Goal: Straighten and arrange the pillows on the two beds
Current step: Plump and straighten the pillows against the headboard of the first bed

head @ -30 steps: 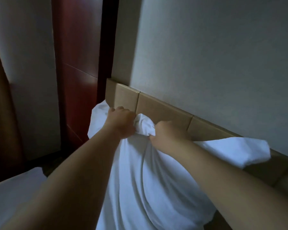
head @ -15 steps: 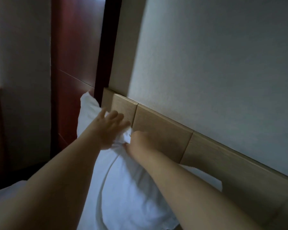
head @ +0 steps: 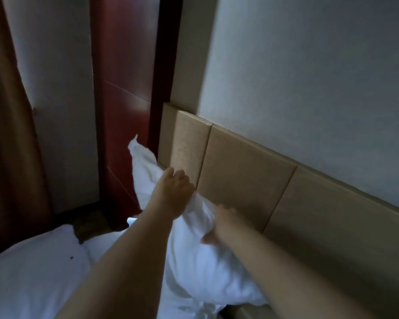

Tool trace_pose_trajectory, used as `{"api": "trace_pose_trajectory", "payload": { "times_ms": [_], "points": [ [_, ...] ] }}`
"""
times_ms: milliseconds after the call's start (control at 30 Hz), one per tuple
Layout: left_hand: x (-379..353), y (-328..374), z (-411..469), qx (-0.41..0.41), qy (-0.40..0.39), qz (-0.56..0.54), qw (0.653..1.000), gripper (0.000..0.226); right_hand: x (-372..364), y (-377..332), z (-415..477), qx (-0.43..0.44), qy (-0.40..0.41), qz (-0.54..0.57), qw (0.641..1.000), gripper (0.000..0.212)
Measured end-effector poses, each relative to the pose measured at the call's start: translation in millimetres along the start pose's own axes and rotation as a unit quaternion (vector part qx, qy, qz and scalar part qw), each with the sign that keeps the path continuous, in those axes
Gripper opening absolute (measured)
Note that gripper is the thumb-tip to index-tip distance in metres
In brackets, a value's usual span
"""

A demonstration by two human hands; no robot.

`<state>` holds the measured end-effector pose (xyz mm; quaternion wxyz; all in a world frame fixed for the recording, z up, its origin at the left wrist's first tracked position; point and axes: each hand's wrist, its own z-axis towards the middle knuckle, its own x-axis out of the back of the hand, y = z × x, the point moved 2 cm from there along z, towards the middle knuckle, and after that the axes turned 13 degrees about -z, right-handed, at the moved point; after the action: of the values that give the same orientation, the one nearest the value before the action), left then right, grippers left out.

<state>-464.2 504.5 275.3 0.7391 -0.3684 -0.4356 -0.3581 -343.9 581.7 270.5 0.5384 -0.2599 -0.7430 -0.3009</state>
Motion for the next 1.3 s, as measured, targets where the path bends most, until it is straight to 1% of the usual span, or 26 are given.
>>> {"api": "trace_pose_trajectory", "payload": {
  "times_ms": [67, 100, 200, 267, 433, 533, 633, 767, 867, 933, 1000, 1033, 1167, 1233, 1300],
  "points": [
    [-5, 6, 0, 0.015, -0.010, -0.016, 1.000, 0.028, -12, 1, 1, 0.020, 0.040, 0.001, 0.999, 0.041],
    [-7, 6, 1, 0.036, -0.014, -0.036, 0.999, 0.028, -15, 2, 0, 0.031, 0.066, -0.005, 0.997, 0.034],
    [-6, -4, 8, 0.101, -0.024, -0.125, 0.987, 0.028, -11, 3, -2, 0.090, 0.155, -0.017, 0.984, 0.028],
    [6, -19, 17, 0.122, 0.004, -0.158, 0.980, 0.027, 5, -2, -2, 0.116, 0.200, -0.003, 0.973, 0.026],
    [50, -55, 46, 0.139, 0.087, -0.166, 0.972, 0.029, 66, -12, 10, 0.123, 0.240, 0.057, 0.961, 0.027],
    [62, -72, 55, 0.157, 0.115, -0.170, 0.966, 0.026, 89, -18, 22, 0.129, 0.246, 0.104, 0.955, 0.029],
    [73, -79, 63, 0.153, 0.123, -0.158, 0.968, 0.024, 101, -23, 32, 0.133, 0.257, 0.116, 0.950, 0.028],
    [78, -85, 79, 0.146, 0.133, -0.127, 0.972, 0.028, 112, -27, 46, 0.122, 0.274, 0.125, 0.946, 0.029],
    [68, -87, 87, 0.165, 0.141, -0.136, 0.967, 0.030, 108, -34, 56, 0.117, 0.249, 0.130, 0.953, 0.029],
    [53, -86, 87, 0.180, 0.134, -0.161, 0.961, 0.035, 94, -40, 65, 0.127, 0.210, 0.108, 0.963, 0.027],
    [28, -82, 81, 0.178, 0.098, -0.180, 0.963, 0.038, 74, -46, 75, 0.125, 0.174, 0.074, 0.974, 0.028],
    [13, -80, 76, 0.176, 0.083, -0.193, 0.962, 0.040, 65, -49, 79, 0.127, 0.169, 0.064, 0.975, 0.028],
    [-33, -70, 59, 0.160, 0.055, -0.251, 0.953, 0.050, 39, -47, 86, 0.119, 0.201, 0.022, 0.972, 0.035],
    [-45, -65, 56, 0.146, 0.047, -0.263, 0.953, 0.047, 30, -43, 87, 0.111, 0.208, -0.004, 0.972, 0.035],
    [-54, -60, 57, 0.131, 0.050, -0.244, 0.960, 0.038, 21, -40, 91, 0.110, 0.203, -0.023, 0.973, 0.032]
  ]
}}
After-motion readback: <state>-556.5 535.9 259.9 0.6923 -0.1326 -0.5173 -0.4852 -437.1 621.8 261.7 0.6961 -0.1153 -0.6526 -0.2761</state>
